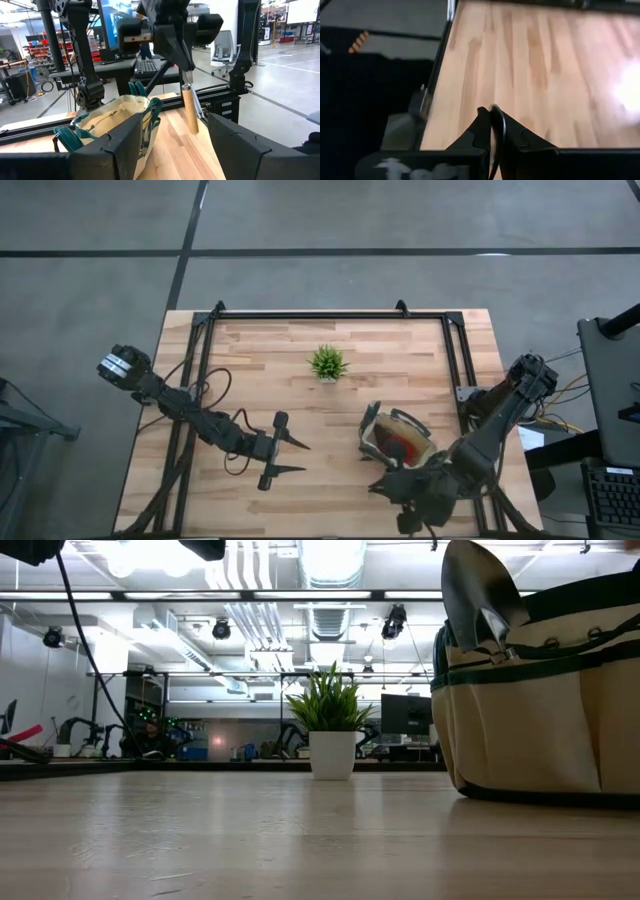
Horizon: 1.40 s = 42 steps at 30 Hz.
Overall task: Pick & Place Garden tools in Gardening bag
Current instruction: Put the brown trowel into the green gardening bag
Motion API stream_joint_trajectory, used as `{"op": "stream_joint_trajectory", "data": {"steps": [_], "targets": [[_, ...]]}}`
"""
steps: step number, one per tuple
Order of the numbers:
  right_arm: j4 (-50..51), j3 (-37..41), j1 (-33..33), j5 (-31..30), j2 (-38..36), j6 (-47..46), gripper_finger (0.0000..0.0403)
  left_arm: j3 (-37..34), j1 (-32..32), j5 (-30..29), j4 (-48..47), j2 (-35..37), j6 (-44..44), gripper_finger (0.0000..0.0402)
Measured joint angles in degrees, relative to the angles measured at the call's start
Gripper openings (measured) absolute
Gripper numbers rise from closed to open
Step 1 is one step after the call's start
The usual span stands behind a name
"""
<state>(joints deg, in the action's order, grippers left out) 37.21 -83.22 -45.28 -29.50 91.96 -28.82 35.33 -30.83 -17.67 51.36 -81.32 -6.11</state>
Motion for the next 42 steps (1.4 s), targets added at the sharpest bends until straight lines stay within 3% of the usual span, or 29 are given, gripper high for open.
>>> {"op": "stream_joint_trajectory", "data": {"steps": [11, 17, 28, 42], "targets": [[18.5, 0.1, -2.1, -0.5, 0.8, -17.5, 0.0008, 0.0, 0.0, 0.0, -0.5, 0.0, 0.1, 0.0229], [21.1, -0.1, -1.0, -0.9, -0.5, -17.5, 0.0008, 0.0, 0.0, 0.0, -1.4, 0.0, 1.2, 0.0229], [32.2, -7.7, -0.6, -3.7, -0.5, -16.8, 0.0008, 0.0, 0.0, 0.0, -1.5, 0.0, 1.2, 0.0229], [29.5, -1.8, -0.7, -2.8, 5.0, -17.9, 0.0008, 0.0, 0.0, 0.0, -2.3, 0.0, 1.2, 0.0230]]}}
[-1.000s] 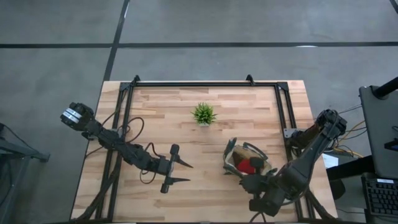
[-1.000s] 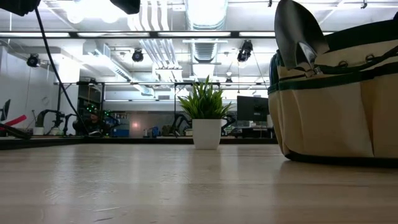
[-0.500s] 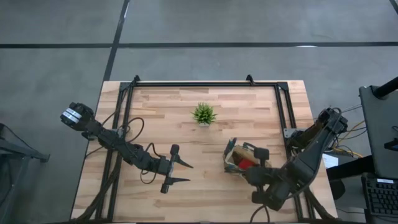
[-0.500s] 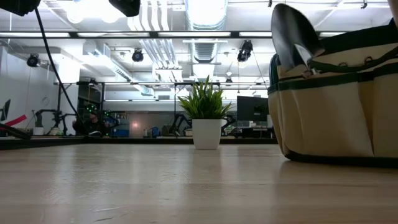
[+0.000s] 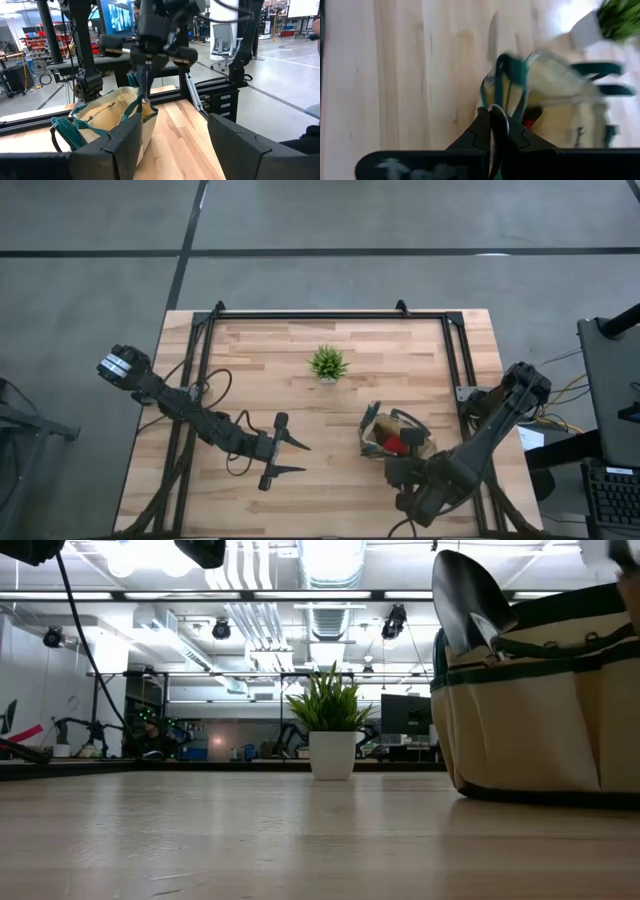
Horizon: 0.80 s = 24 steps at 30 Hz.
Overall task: Pick & Place Garden tools in Gardening bag
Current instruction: Put the brown trowel into the green gardening bag
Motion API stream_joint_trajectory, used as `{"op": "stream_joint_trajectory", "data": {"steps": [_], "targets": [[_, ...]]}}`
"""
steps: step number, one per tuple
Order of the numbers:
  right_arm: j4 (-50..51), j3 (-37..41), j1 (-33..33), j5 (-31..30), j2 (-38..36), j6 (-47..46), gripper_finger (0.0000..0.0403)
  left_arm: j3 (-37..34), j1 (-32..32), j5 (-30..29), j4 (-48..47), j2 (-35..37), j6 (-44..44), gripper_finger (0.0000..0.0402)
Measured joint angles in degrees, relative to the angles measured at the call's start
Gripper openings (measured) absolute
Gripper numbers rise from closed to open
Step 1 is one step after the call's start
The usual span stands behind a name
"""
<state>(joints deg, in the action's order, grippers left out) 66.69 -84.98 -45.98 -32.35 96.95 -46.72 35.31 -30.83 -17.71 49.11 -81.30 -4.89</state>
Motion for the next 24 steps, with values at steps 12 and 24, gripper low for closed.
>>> {"op": "stream_joint_trajectory", "data": {"steps": [12, 24], "targets": [[0.4, 5.5, 0.0, 4.7, 1.0, -7.1, 0.0008, 0.0, 0.0, -0.4, -0.5, 0.0, 0.0, 0.0229], [0.7, 5.1, 1.0, 7.0, 1.0, -8.6, 0.0103, 0.0, 0.1, -0.4, -1.3, 0.0, 0.4, 0.0229]]}}
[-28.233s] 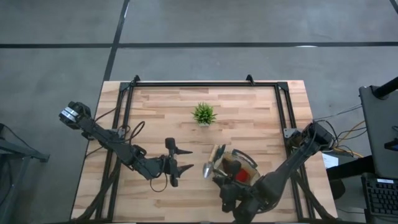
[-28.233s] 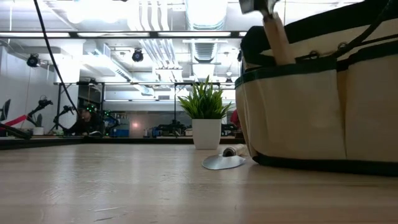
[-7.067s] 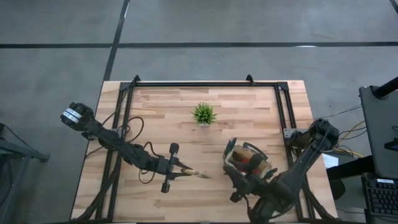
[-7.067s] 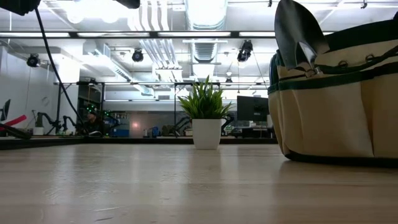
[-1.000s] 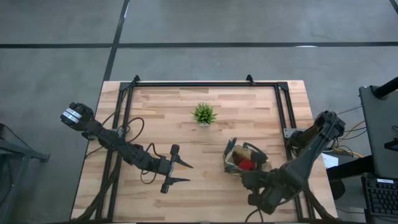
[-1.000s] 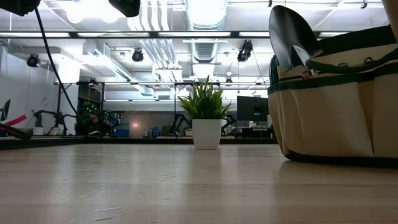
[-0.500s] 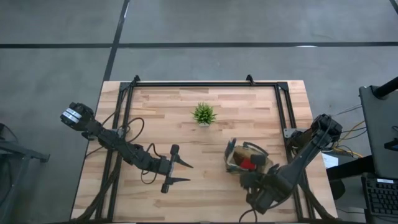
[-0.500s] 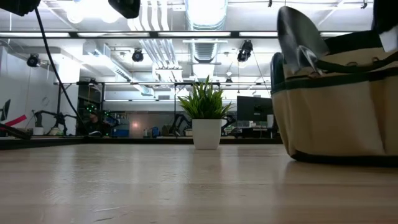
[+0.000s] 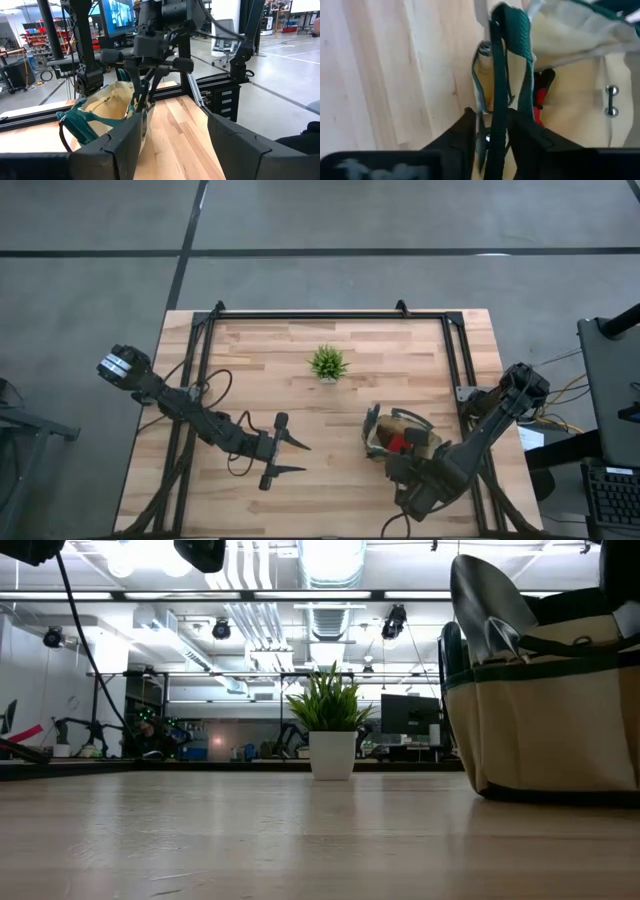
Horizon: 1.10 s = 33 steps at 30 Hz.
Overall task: Pick & Place Garden tools in Gardening bag
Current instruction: Put the brown trowel into the green gardening bag, then return to Home Position
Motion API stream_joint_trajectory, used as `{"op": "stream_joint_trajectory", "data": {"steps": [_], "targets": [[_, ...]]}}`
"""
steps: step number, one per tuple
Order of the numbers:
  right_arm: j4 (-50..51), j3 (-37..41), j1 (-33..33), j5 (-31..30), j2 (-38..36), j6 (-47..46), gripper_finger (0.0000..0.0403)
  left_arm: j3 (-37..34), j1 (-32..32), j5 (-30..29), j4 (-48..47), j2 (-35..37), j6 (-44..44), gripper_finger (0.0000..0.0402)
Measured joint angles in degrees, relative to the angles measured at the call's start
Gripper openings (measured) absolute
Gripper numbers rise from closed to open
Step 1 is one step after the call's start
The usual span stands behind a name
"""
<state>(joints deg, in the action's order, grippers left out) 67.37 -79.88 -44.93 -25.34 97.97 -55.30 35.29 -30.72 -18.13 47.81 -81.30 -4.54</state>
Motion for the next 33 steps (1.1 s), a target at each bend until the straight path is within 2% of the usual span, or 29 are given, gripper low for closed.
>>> {"op": "stream_joint_trajectory", "data": {"steps": [6, 10, 13, 17, 21, 24, 29, 31, 33], "targets": [[-0.2, -5.8, -0.1, -0.8, -0.1, 7.5, 0.0157, 0.0, 0.2, 0.0, -0.1, 0.0, 0.1, 0.0229], [-0.4, -9.5, -0.2, -6.8, -0.2, 10.8, 0.0177, 0.0, 0.2, -0.3, -0.4, 0.0, 0.3, 0.0229], [-0.4, -10.2, -0.6, -12.6, -0.2, 13.1, 0.0177, 0.0, 0.2, -0.4, -0.4, 0.0, 0.5, 0.0221], [-0.4, -8.9, -0.5, -16.5, -0.2, 15.4, 0.0128, 0.0, 0.3, -0.6, -1.2, 0.1, -0.8, 0.0174], [-0.5, -7.6, 0.6, -16.7, -1.0, 17.8, 0.0038, 0.0, 1.0, -0.5, -6.2, 2.0, -1.4, 0.0089], [-2.6, -6.9, 1.2, -16.7, -3.5, 21.5, 0.0016, 0.0, 2.1, 1.4, -10.3, 4.6, -1.0, 0.0021], [-16.3, -1.0, 2.8, -11.8, -9.9, 32.4, 0.0008, -0.4, 4.8, 11.4, -15.3, 9.1, 0.4, 0.0011], [-23.8, 3.1, 3.9, -8.7, -13.4, 37.8, 0.0008, -1.8, 5.4, 11.8, -15.8, 11.4, 0.3, 0.0009], [-30.2, 8.1, 5.0, -6.1, -17.5, 41.8, 0.0008, -3.9, 5.8, 9.7, -15.8, 14.0, -0.4, 0.0005]]}}
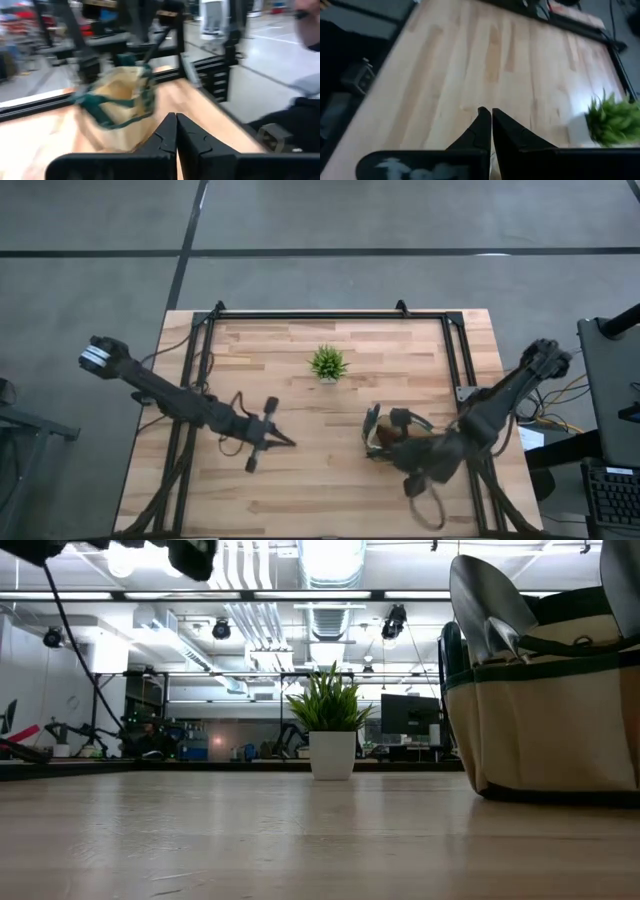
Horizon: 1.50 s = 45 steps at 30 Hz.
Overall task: Pick & Place Garden tools in Gardening bag
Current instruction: Return to Home Position
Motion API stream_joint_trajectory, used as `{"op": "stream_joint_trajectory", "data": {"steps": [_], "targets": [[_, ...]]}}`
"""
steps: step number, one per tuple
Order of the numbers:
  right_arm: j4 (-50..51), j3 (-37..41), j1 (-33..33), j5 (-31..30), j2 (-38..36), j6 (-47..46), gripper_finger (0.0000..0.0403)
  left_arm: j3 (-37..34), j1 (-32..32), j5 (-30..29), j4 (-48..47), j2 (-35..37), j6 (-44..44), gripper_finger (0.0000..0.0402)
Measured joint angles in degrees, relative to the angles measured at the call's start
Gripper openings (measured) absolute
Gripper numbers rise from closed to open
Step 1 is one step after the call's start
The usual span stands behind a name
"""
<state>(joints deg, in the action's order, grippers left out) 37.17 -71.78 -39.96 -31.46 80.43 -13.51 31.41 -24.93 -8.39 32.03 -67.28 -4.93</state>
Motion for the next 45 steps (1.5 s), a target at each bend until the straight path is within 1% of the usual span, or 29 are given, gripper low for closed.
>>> {"op": "stream_joint_trajectory", "data": {"steps": [4, 7, 10, 15, 18, 20, 24, 30, 33, 37, 40, 45], "targets": [[-8.1, 10.1, 2.4, 4.3, -9.4, 3.5, 0.0008, -5.6, 0.2, -5.9, 0.0, 6.6, -0.6, 0.0006], [-12.8, 17.4, 4.0, 5.2, -17.5, 3.6, 0.0008, -9.8, 0.2, -6.2, 0.1, 11.9, -0.8, 0.0010], [-16.8, 24.2, 5.3, 6.8, -25.5, 3.3, 0.0008, -13.0, 0.3, -6.1, 0.9, 16.7, 1.6, 0.0007], [-25.9, 35.4, 8.4, 11.3, -37.5, 4.1, 0.0008, -16.2, 1.0, -6.0, 1.0, 23.1, 2.0, 0.0004], [-31.1, 41.2, 10.2, 13.5, -42.9, 7.2, 0.0008, -17.7, 1.6, -6.0, 1.0, 26.2, 2.1, 0.0007], [-33.1, 44.2, 11.0, 14.1, -45.9, 8.0, 0.0008, -18.9, 1.6, -5.4, 0.9, 28.1, 2.1, 0.0008], [-33.5, 49.0, 11.4, 14.6, -51.2, 7.9, 0.0008, -21.7, 1.6, -2.6, 0.9, 32.8, 2.4, 0.0004], [-42.2, 56.2, 11.6, 17.9, -58.4, 11.0, 0.0008, -26.1, 1.6, -3.3, 0.9, 39.8, 2.4, 0.0007], [-43.3, 58.9, 11.5, 18.2, -62.0, 11.8, 0.0008, -28.2, 1.6, -3.3, 1.0, 42.5, 3.0, 0.0009], [-43.2, 62.7, 11.5, 18.6, -66.4, 11.2, 0.0008, -30.7, 1.6, -3.1, 0.7, 44.8, 5.0, 0.0005], [-43.4, 64.9, 11.5, 18.7, -69.5, 10.4, 0.0008, -30.8, 1.6, -3.0, -1.5, 46.0, 5.3, 0.0003], [-43.4, 68.3, 11.5, 18.7, -73.8, 10.0, 0.0008, -30.9, 1.6, -2.9, -2.4, 46.7, 5.2, 0.0010]]}}
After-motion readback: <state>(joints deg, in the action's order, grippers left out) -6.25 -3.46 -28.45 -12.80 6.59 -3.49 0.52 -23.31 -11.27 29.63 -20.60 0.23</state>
